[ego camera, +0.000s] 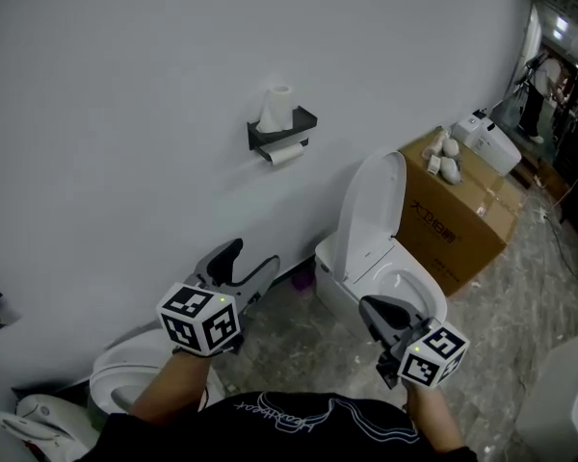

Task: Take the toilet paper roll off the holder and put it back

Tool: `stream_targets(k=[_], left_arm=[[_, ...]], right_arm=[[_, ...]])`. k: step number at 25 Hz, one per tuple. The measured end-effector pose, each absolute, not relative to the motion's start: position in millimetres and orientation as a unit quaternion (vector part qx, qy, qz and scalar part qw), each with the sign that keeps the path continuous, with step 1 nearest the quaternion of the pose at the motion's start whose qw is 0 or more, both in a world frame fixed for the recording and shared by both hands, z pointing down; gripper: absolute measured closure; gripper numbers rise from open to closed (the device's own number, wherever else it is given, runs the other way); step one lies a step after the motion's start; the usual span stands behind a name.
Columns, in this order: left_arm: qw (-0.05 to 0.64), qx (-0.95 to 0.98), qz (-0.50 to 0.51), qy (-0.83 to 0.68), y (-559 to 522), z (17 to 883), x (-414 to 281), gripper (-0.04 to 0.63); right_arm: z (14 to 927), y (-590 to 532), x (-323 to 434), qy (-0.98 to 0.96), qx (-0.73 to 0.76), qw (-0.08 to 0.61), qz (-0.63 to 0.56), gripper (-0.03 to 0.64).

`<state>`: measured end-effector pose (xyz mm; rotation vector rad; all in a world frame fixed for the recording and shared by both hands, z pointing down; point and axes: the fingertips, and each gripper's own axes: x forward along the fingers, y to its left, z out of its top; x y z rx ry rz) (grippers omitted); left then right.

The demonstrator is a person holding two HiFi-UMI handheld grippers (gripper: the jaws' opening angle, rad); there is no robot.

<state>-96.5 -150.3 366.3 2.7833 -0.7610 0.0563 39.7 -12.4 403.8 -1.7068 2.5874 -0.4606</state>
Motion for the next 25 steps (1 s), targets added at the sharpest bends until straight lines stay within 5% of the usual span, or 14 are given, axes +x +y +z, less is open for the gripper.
stream_targets(k=[25], left_arm=[[0.045,0.929,0.045,-0.365,-334.7,319.5,5.4,0.284]], right_arm=[[366.2,-218.4,149.2,0.895,-0.432,-0.005,-0.109,0.614]])
